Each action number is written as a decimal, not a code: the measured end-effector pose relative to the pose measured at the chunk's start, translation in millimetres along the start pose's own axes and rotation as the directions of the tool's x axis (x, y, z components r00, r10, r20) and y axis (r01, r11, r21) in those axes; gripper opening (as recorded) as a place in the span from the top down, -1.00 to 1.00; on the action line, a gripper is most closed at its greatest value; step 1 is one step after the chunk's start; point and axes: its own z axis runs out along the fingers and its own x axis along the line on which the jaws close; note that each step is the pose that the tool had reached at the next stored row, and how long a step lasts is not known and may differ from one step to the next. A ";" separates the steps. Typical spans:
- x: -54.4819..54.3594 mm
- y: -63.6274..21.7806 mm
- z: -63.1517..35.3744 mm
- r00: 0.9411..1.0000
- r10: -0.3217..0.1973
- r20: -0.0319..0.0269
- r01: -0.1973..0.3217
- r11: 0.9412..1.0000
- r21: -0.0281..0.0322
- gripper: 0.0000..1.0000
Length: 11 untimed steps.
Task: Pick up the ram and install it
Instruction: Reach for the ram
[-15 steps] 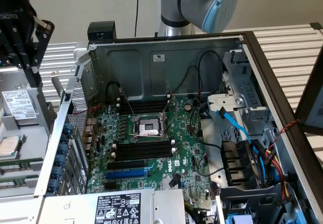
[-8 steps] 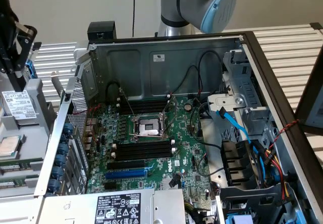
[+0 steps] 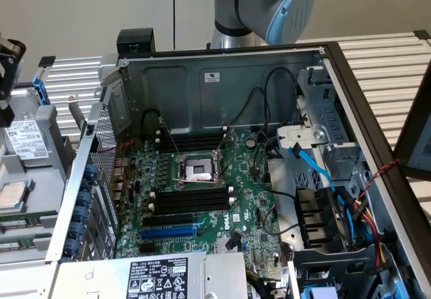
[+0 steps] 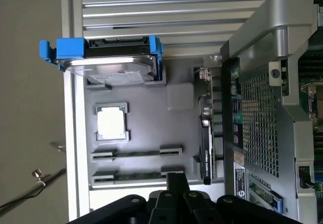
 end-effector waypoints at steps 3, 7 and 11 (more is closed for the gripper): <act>9.3 -0.7 0.6 1.000 0.001 0.000 -0.001 1.000 0.000 0.79; 21.2 -1.6 1.6 1.000 0.002 -0.002 -0.002 1.000 0.000 0.79; 22.7 -1.8 2.0 1.000 0.002 -0.004 -0.002 1.000 0.000 0.79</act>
